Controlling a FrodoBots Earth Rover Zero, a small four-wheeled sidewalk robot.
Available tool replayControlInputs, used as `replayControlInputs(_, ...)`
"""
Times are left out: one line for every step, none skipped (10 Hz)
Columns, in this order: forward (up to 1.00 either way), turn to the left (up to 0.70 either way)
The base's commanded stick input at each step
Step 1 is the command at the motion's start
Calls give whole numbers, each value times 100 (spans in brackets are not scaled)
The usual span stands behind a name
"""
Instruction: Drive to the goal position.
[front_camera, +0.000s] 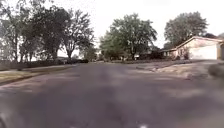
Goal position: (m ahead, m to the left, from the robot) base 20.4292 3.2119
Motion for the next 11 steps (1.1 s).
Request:
replayControlInputs(100, 0)
replayControlInputs(100, 0)
replayControlInputs(100, 0)
replayControlInputs(100, 0)
replayControlInputs(100, 0)
replayControlInputs(100, 0)
replayControlInputs(100, 0)
replayControlInputs(100, 0)
replayControlInputs(100, 0)
replayControlInputs(100, 0)
replayControlInputs(100, 0)
